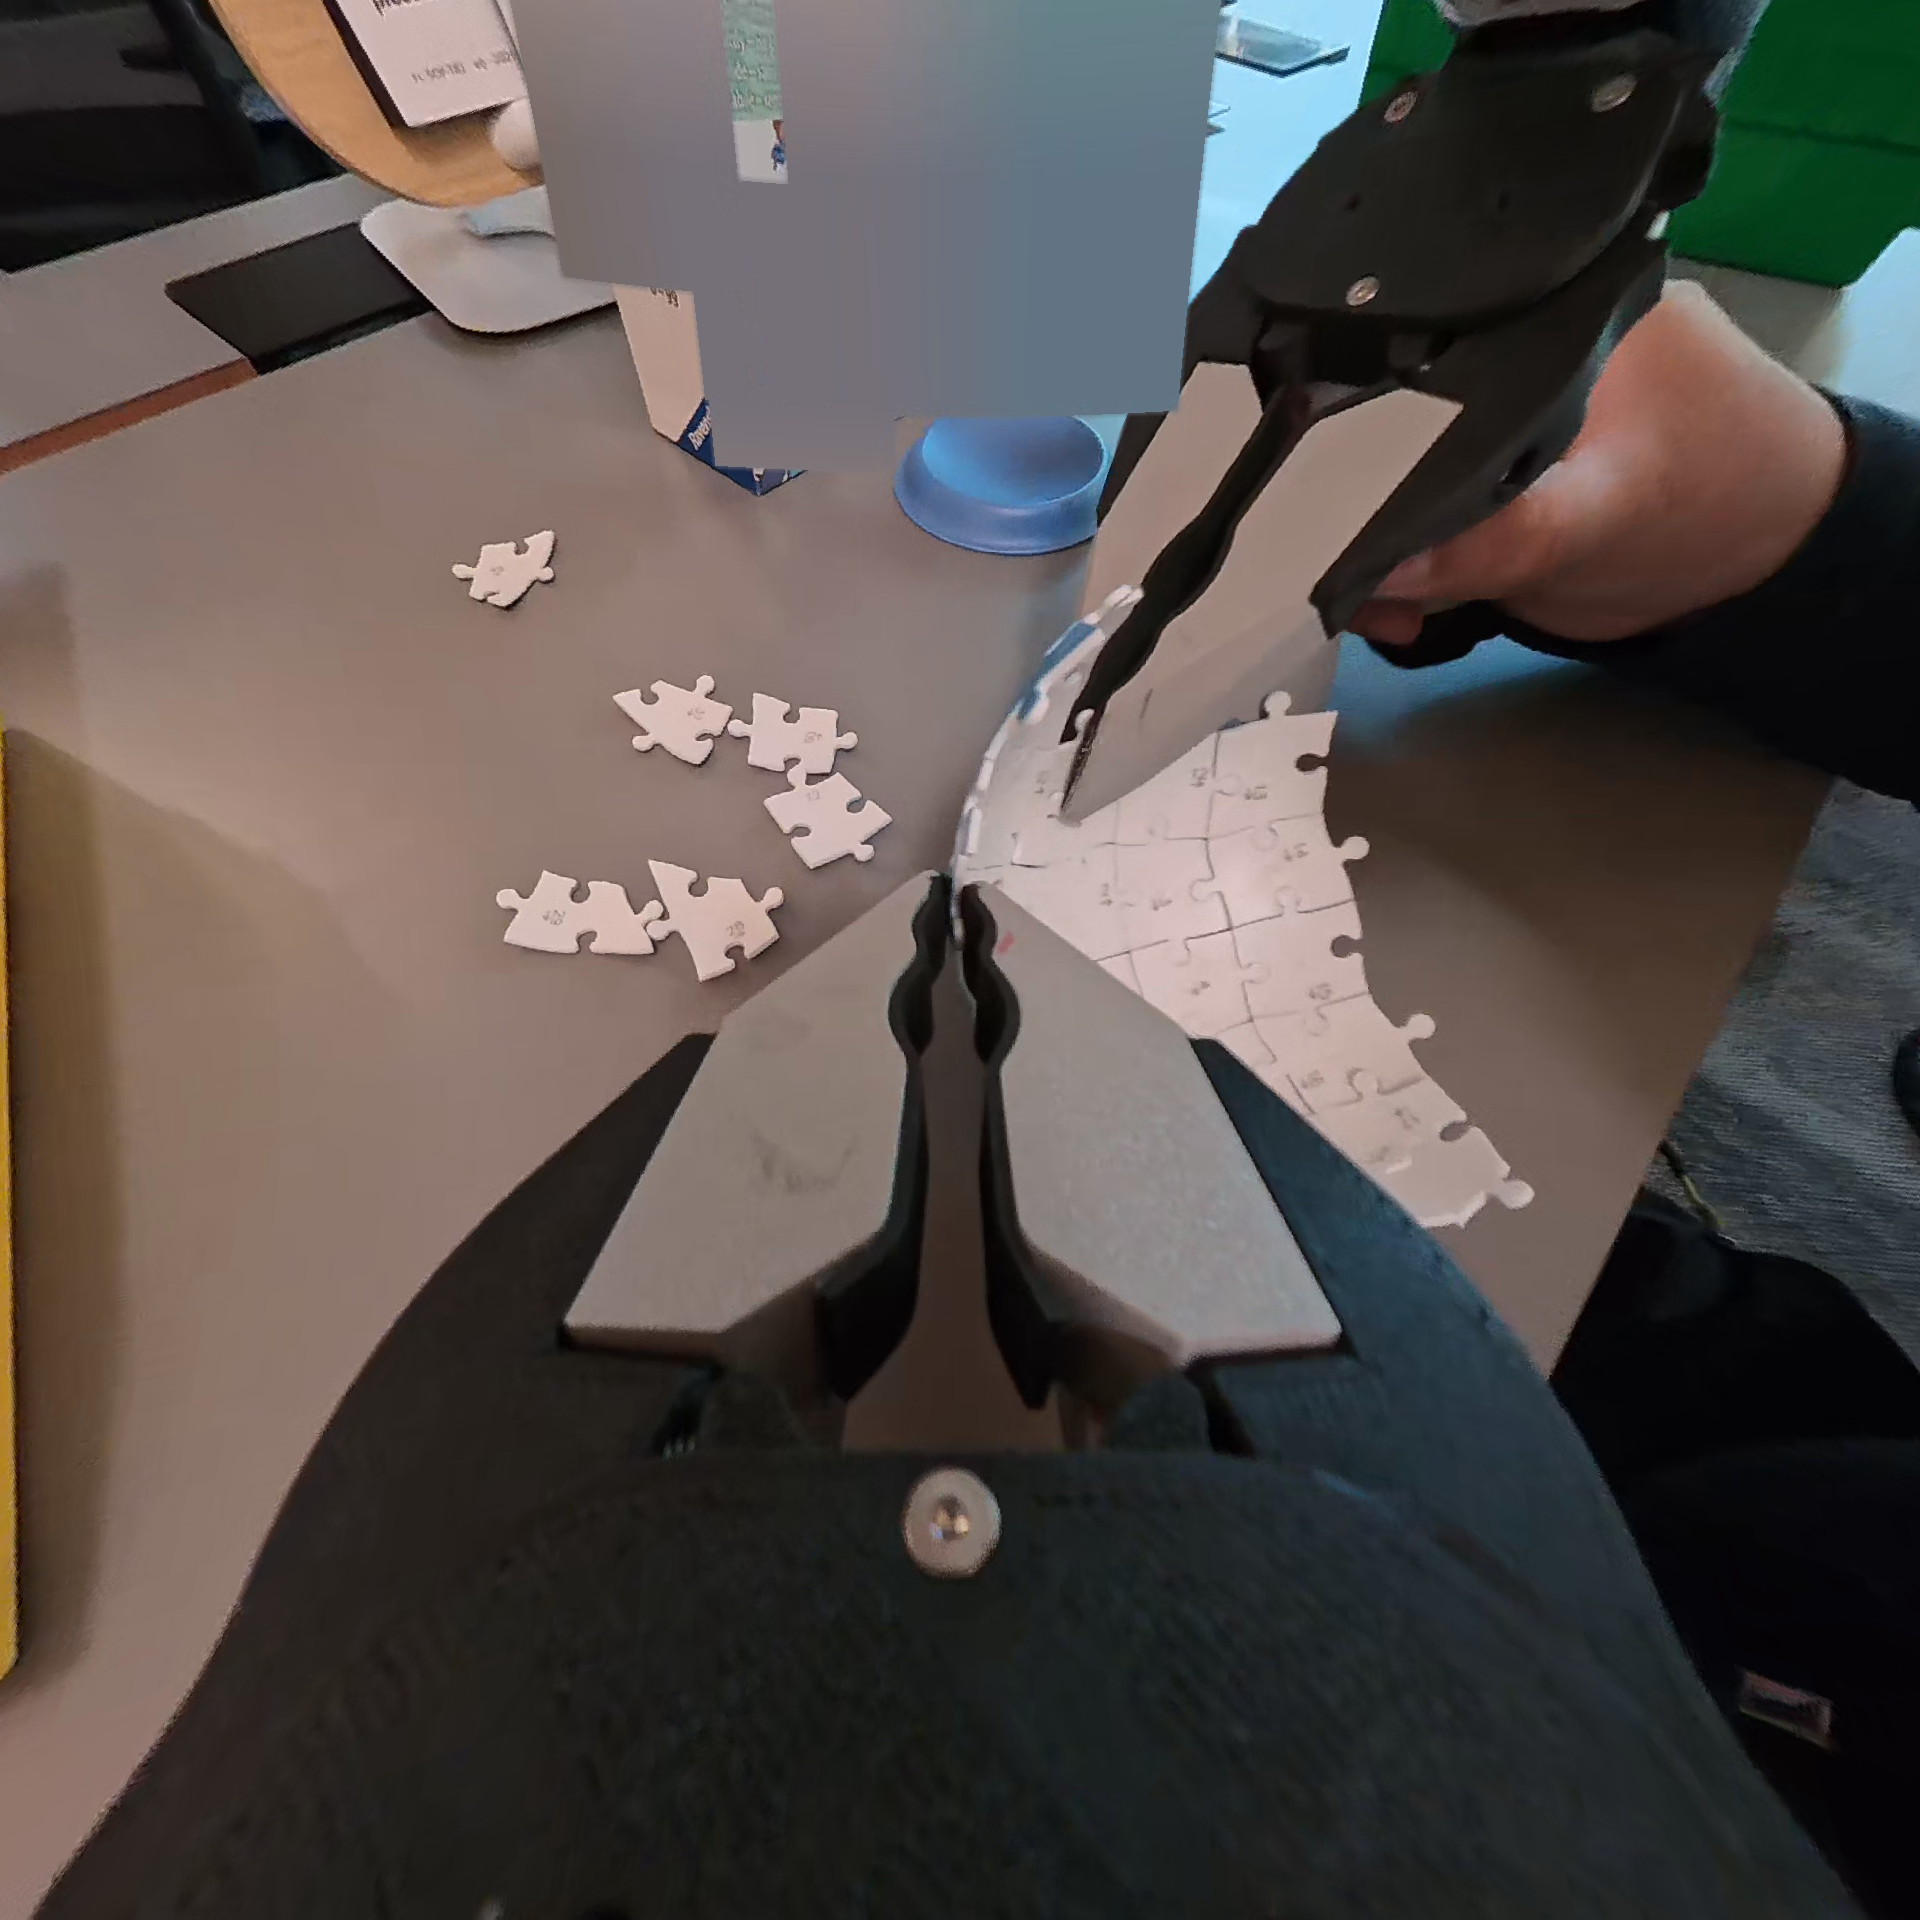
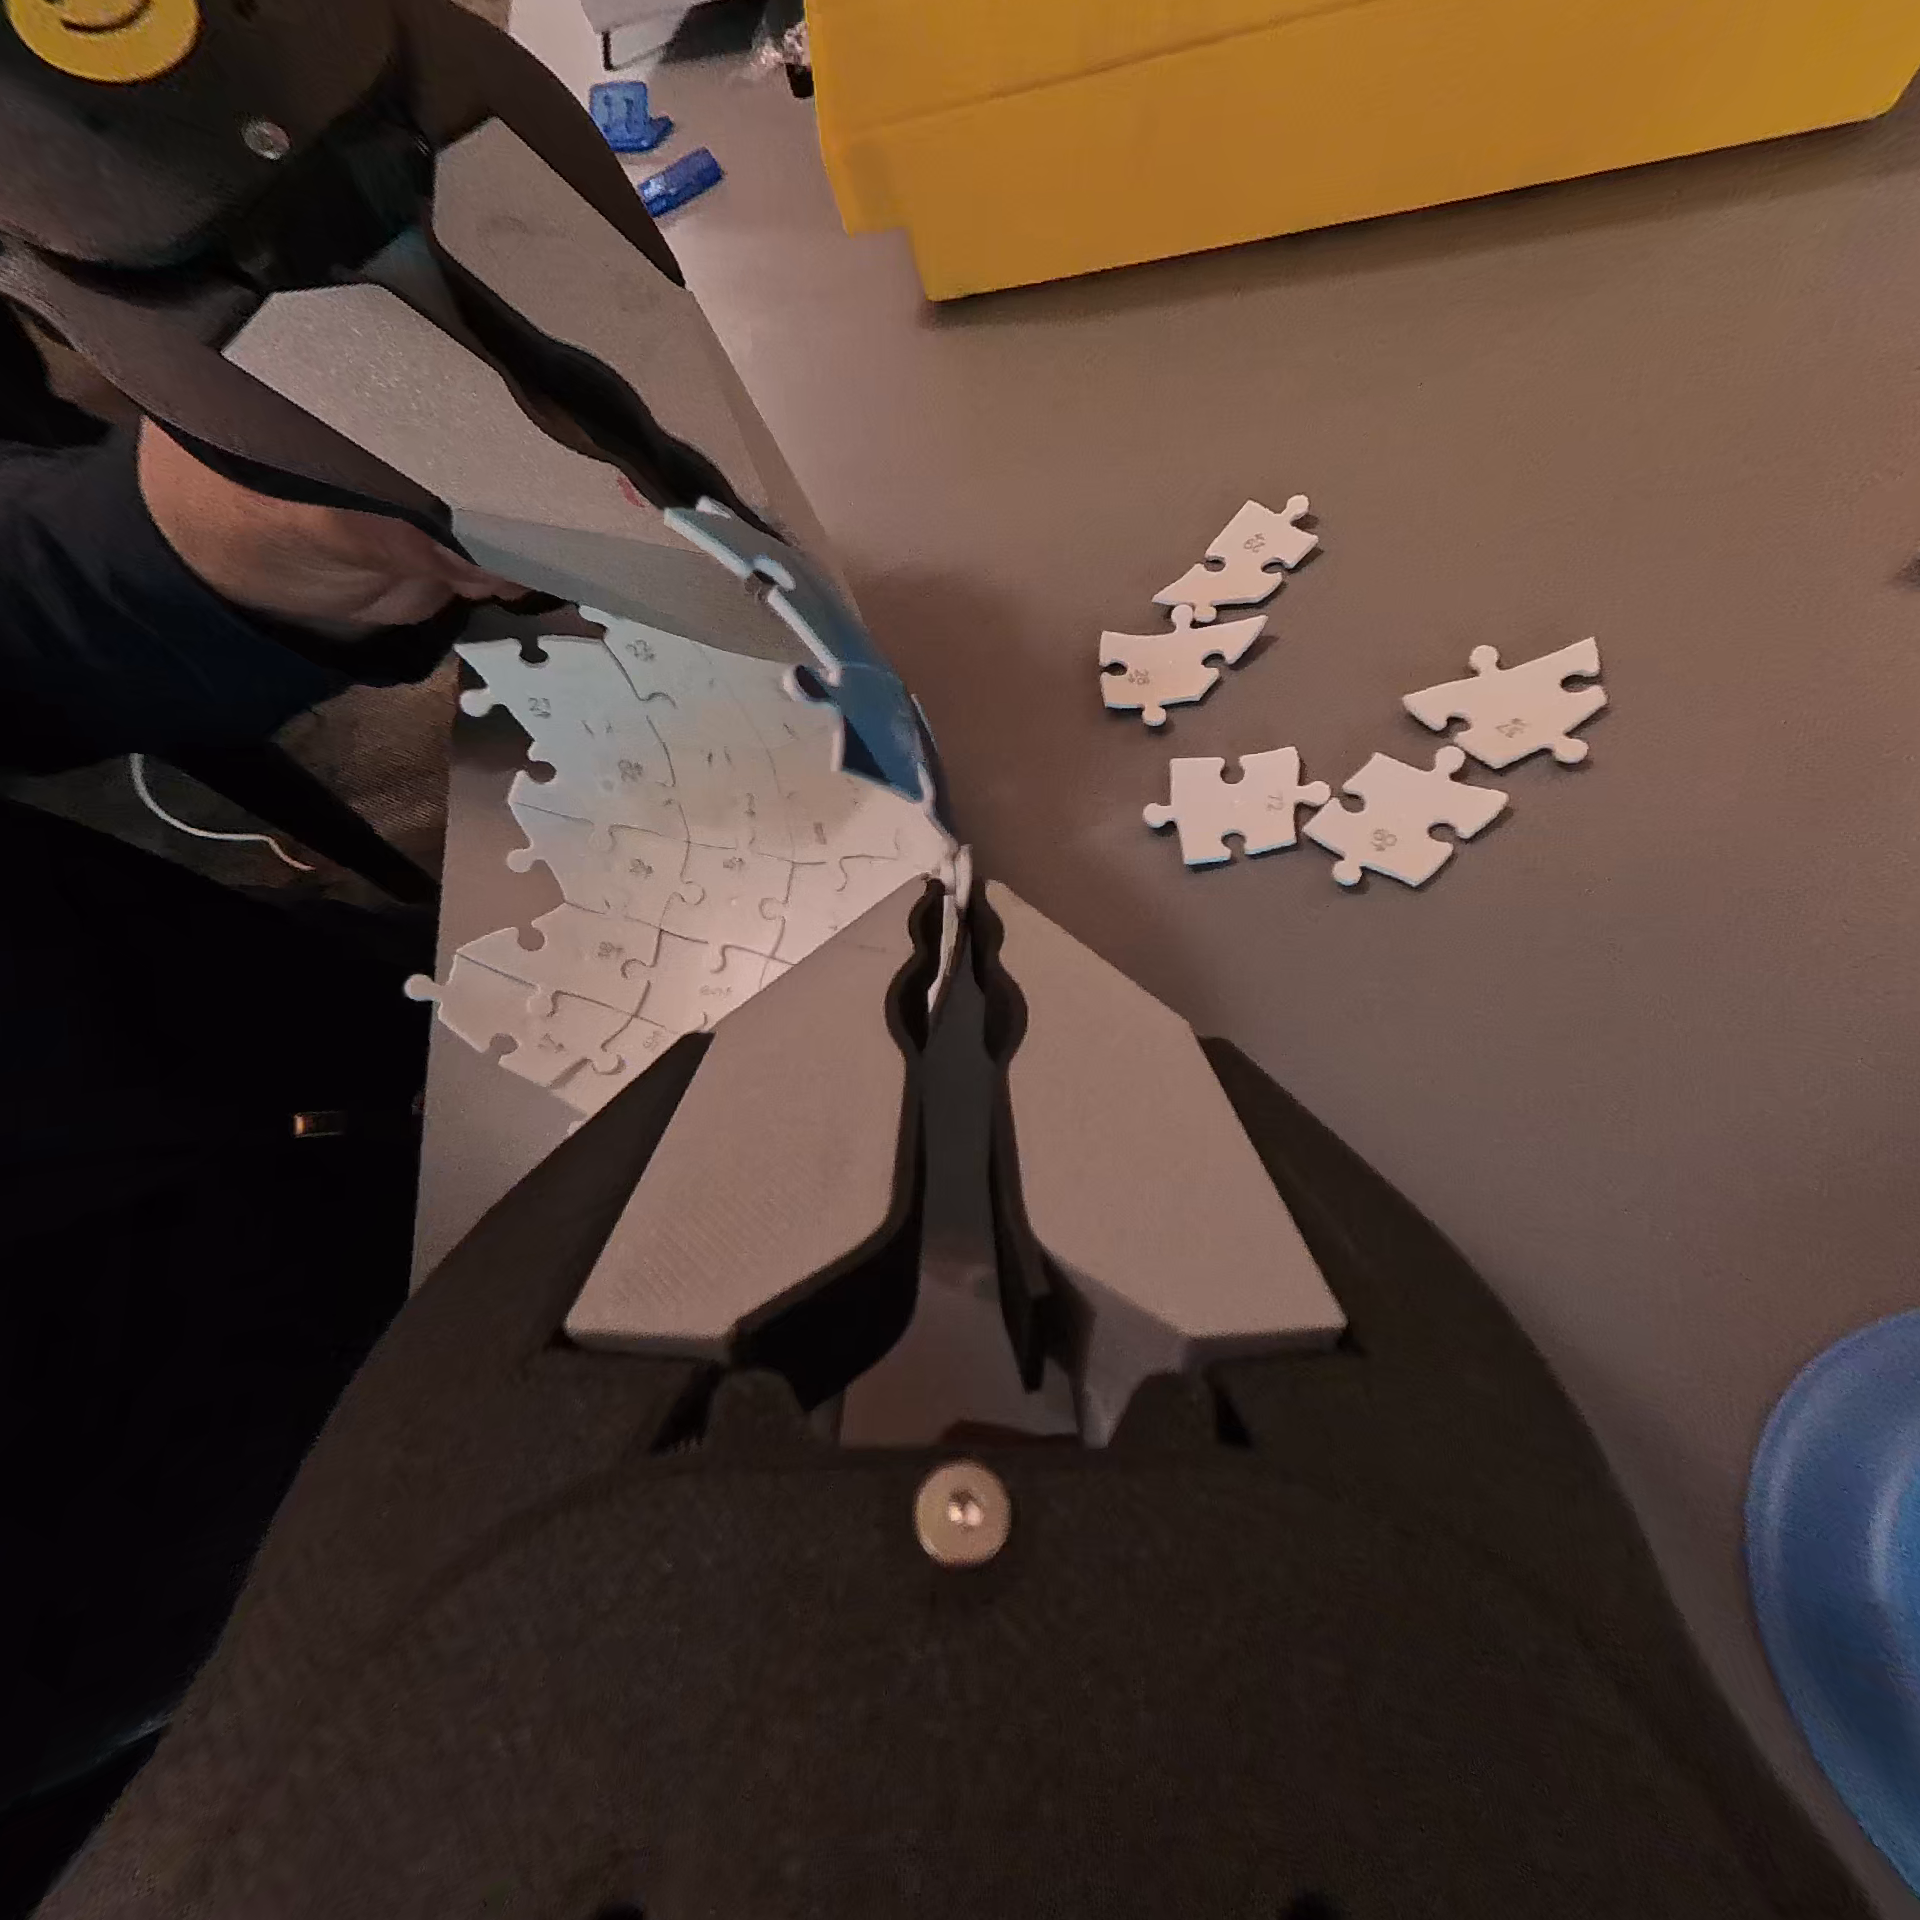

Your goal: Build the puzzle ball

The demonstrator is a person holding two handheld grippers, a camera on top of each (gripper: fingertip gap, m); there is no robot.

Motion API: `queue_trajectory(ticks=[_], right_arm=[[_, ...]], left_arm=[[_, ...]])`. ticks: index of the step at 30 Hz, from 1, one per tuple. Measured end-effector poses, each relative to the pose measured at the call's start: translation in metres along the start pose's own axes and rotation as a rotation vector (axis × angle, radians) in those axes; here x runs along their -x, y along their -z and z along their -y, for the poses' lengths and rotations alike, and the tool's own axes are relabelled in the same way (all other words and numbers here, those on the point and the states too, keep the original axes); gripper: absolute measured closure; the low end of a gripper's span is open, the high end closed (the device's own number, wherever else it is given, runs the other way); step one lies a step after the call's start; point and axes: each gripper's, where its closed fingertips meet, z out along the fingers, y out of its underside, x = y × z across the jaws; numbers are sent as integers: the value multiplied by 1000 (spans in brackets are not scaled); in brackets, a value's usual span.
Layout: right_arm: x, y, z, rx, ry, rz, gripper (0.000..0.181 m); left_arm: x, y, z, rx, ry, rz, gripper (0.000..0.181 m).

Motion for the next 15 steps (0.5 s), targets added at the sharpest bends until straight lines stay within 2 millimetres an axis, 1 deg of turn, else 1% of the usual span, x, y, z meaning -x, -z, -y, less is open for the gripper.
queue_trajectory(ticks=[3, 9, 13, 15], right_arm=[[0, 1, -1, 19, 33, -22, 180], [4, 5, -4, 81, 103, 19, 181], [2, 6, -1, 80, 227, -72, 181], [4, 6, -1, 83, 244, -74, 181]], left_arm=[[-1, 0, 1, 12, -6, 2, 181], [-4, -1, 2, 31, -13, -7, 181], [-1, 0, 3, 32, -1, -10, 181], [-1, 0, 0, 54, 23, -51, 181]])
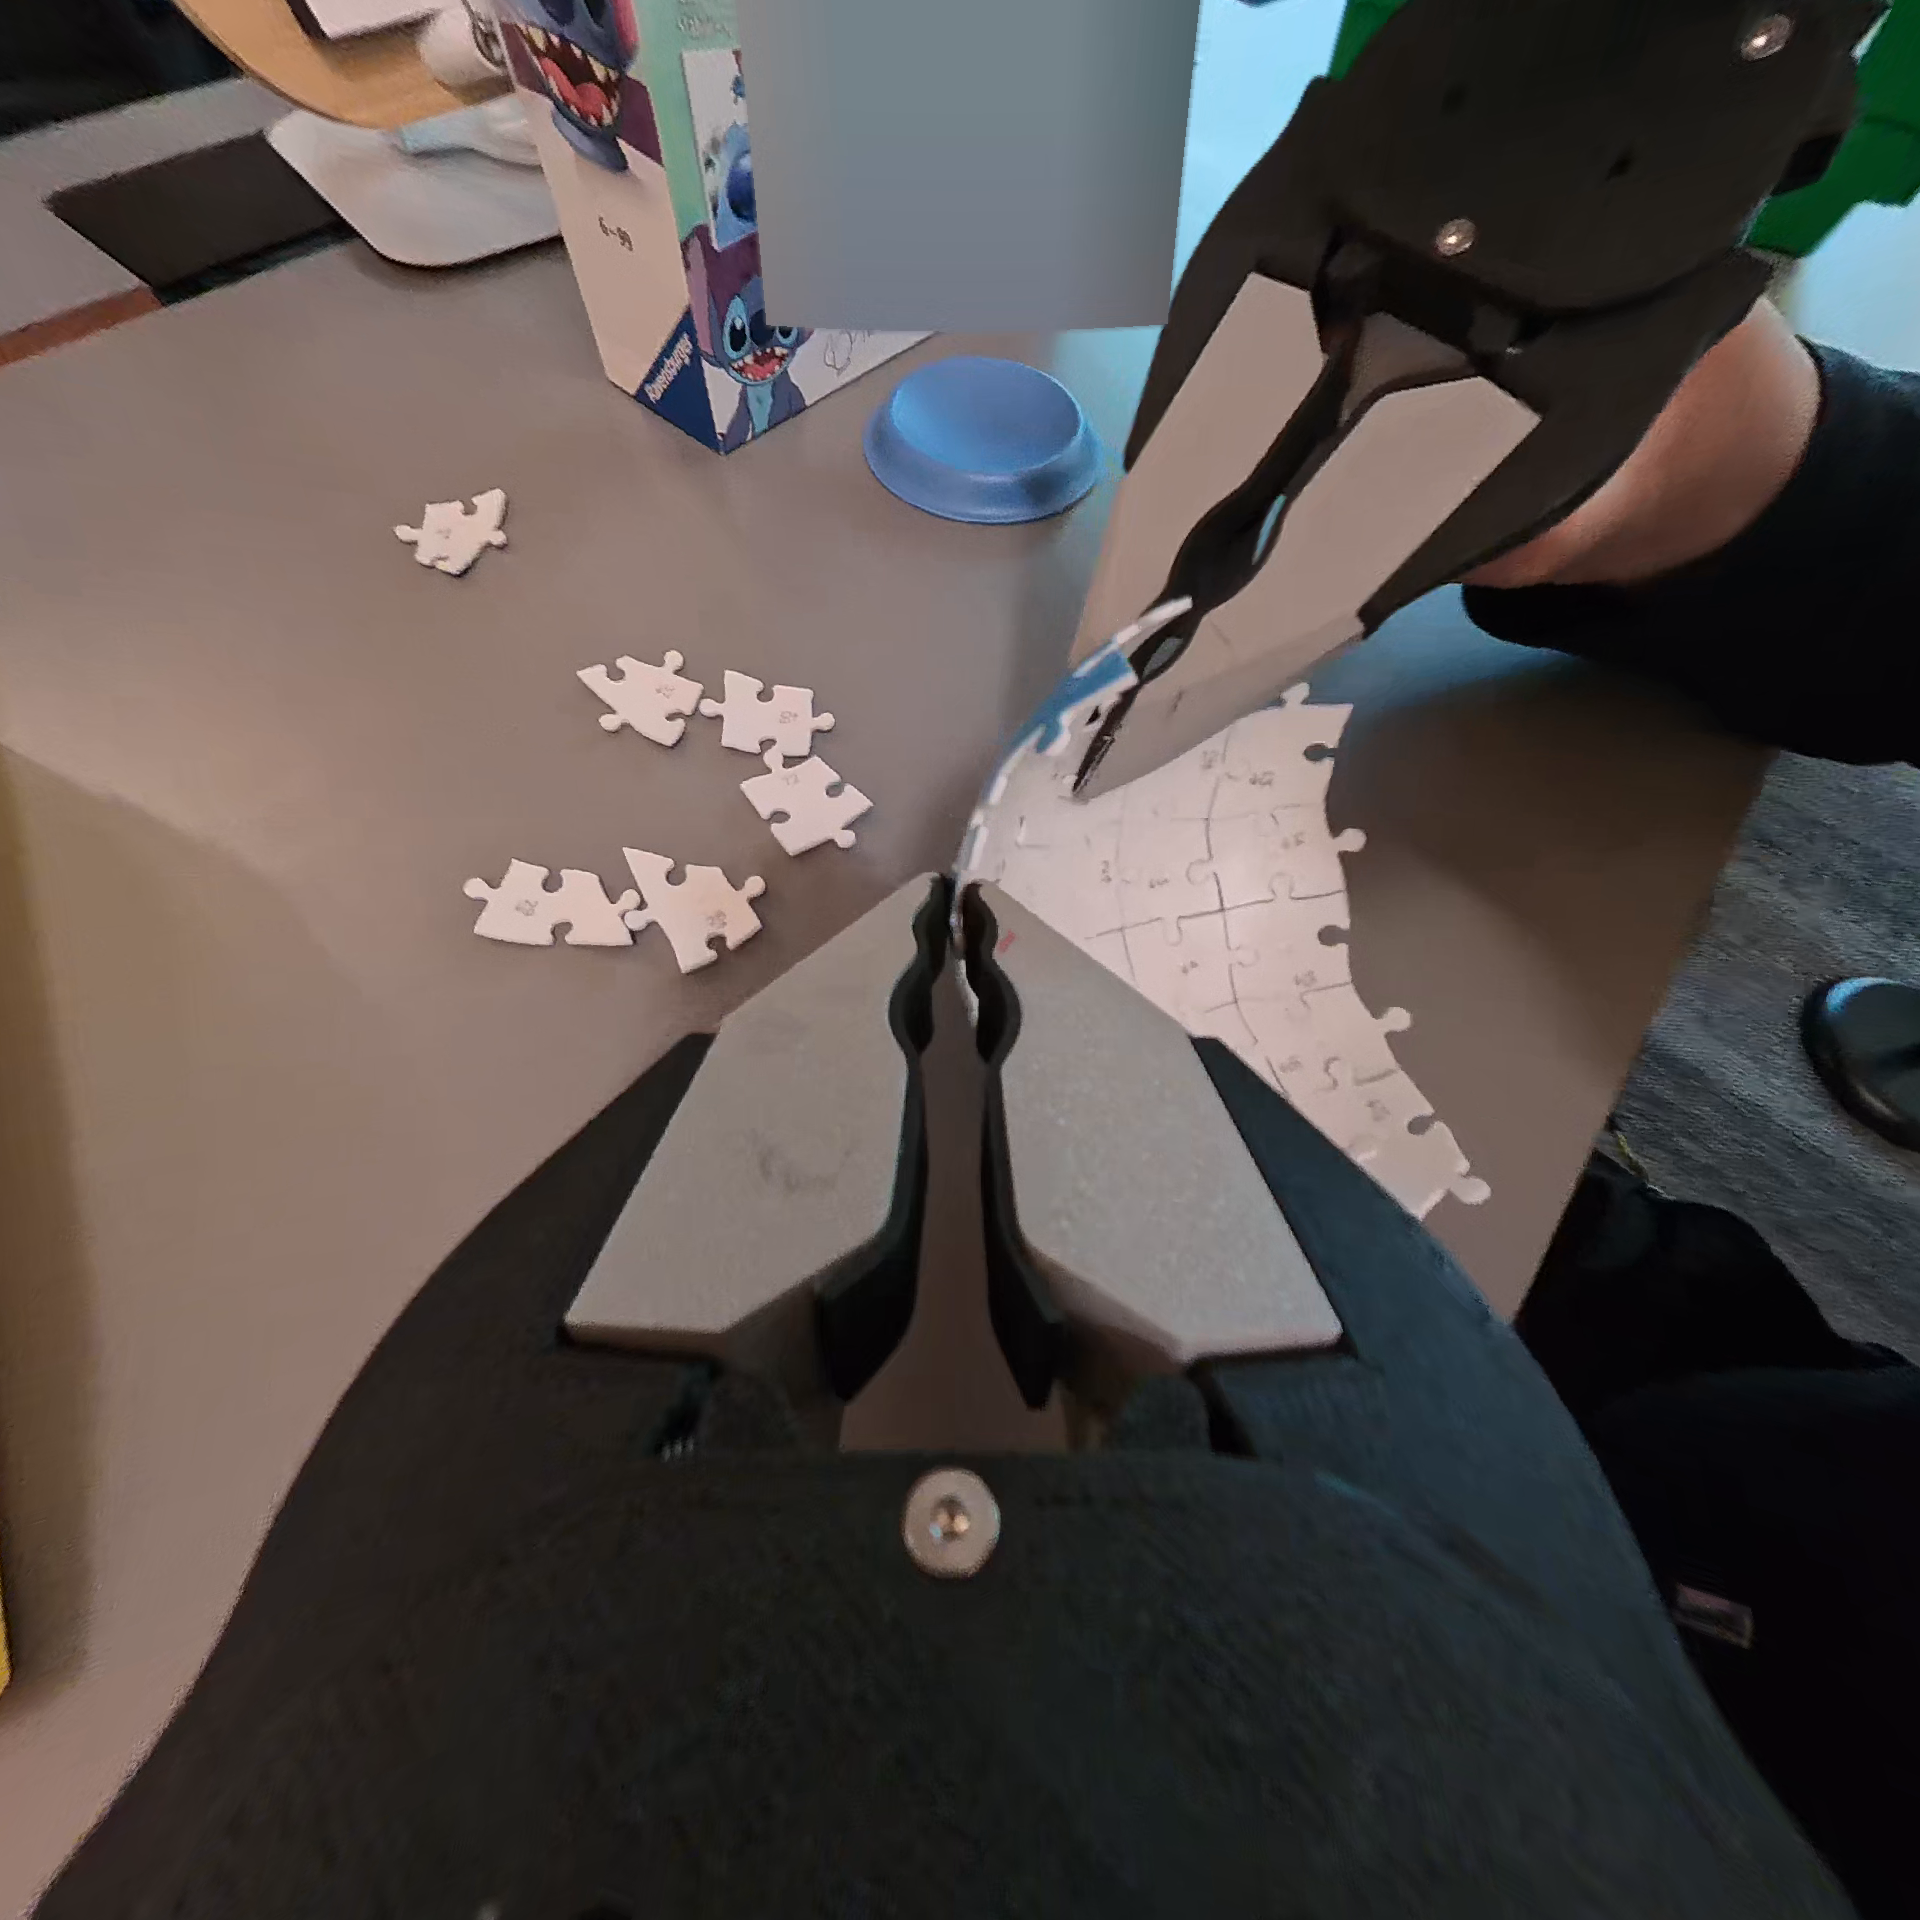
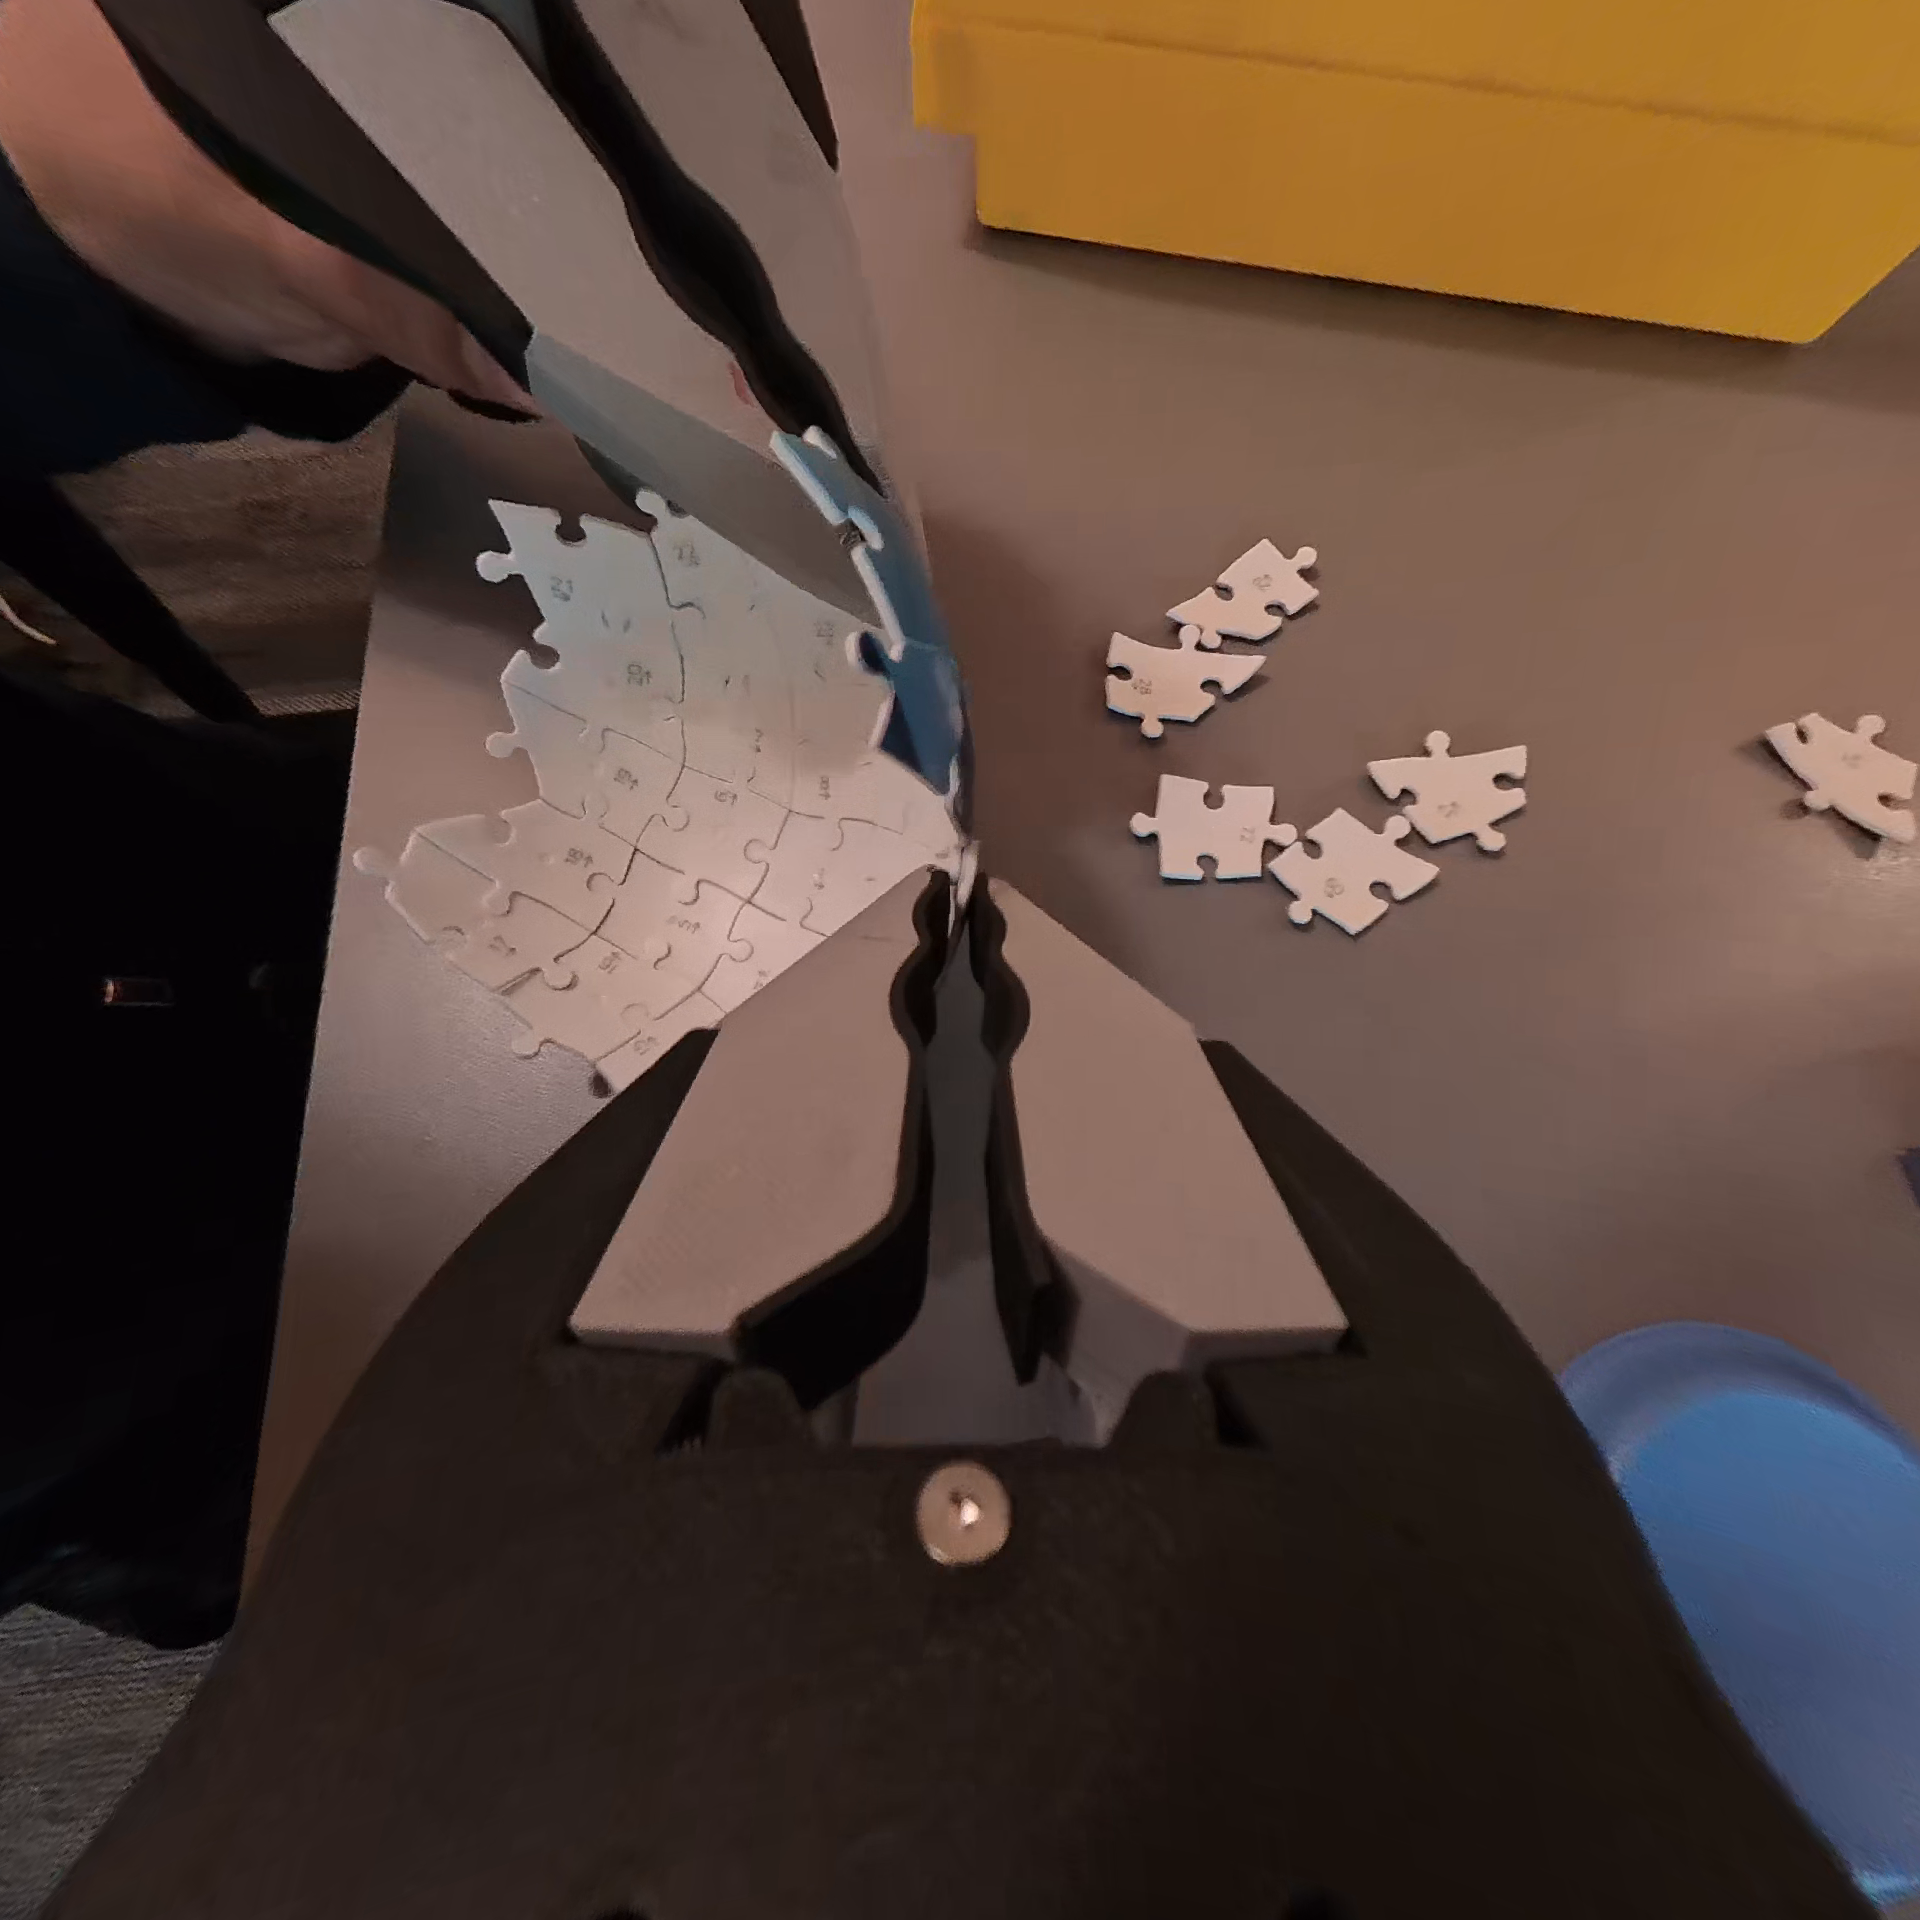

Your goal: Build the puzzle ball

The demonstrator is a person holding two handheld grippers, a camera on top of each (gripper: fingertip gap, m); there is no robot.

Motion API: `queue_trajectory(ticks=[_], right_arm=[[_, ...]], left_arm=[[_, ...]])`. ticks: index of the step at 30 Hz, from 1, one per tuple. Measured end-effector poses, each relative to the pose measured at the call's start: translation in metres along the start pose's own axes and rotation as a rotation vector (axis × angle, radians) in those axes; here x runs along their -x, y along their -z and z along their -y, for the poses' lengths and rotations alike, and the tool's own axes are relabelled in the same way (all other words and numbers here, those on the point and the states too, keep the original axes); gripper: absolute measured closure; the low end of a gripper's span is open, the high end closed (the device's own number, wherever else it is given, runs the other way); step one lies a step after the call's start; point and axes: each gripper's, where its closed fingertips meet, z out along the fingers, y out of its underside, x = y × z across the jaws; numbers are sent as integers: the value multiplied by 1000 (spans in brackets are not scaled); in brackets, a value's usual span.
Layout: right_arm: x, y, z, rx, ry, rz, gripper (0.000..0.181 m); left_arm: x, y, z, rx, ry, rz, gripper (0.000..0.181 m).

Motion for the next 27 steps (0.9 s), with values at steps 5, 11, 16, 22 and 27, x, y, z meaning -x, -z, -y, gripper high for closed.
queue_trajectory(ticks=[5, 11, 16, 22, 27], right_arm=[[-1, 1, 2, -28, -58, 23, 181], [-4, 0, 2, -28, -67, 19, 181], [-3, 1, 5, -36, -44, 7, 181], [-3, 1, 2, -34, -48, 17, 181], [-1, -1, 2, -39, -44, 16, 181]], left_arm=[[1, 1, -6, 48, 7, -34, 168], [2, 3, 6, 153, -84, -65, 139], [-10, -19, -4, 325, -81, -194, 148], [-16, -26, 5, 316, -130, -193, 164], [-10, -31, 6, 329, -171, -166, 176]])
